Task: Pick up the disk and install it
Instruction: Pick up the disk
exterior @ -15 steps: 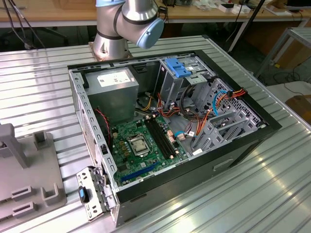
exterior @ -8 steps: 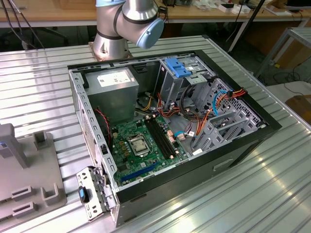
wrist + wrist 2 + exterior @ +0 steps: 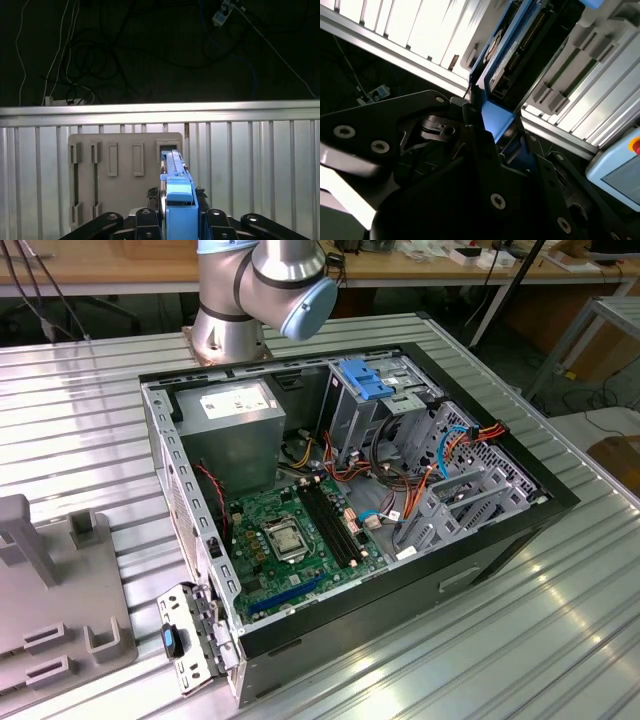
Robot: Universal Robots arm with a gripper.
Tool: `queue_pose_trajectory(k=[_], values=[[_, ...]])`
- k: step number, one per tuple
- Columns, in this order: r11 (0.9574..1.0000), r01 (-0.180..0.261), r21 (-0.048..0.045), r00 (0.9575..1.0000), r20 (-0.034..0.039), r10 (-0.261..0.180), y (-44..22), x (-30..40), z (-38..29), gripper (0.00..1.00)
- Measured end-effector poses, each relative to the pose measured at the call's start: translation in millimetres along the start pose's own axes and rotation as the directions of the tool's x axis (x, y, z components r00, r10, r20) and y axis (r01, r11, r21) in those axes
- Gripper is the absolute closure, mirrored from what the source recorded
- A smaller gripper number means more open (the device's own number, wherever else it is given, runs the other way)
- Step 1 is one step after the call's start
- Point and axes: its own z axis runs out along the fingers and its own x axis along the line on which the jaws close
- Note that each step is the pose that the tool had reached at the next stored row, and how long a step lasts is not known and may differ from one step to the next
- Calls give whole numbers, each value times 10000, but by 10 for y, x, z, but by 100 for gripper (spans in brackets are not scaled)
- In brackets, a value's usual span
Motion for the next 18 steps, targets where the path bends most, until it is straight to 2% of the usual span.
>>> queue_pose_trajectory(k=[2, 3, 13, 14, 15, 18], values=[[10000, 0, 1, 10000, 0, 0, 0, 0, -70, 63], [10000, 0, 1, 10000, 0, 0, 1, 0, -127, 63], [10000, 0, 0, 10000, -2, 0, 3, 0, -490, 63], [10000, 0, 1, 10000, -1, 0, 3, 0, -560, 63], [10000, 0, 1, 10000, -2, 0, 4, 0, -658, 63], [10000, 0, 3, 10000, 0, 0, 5, 0, -809, 63]])
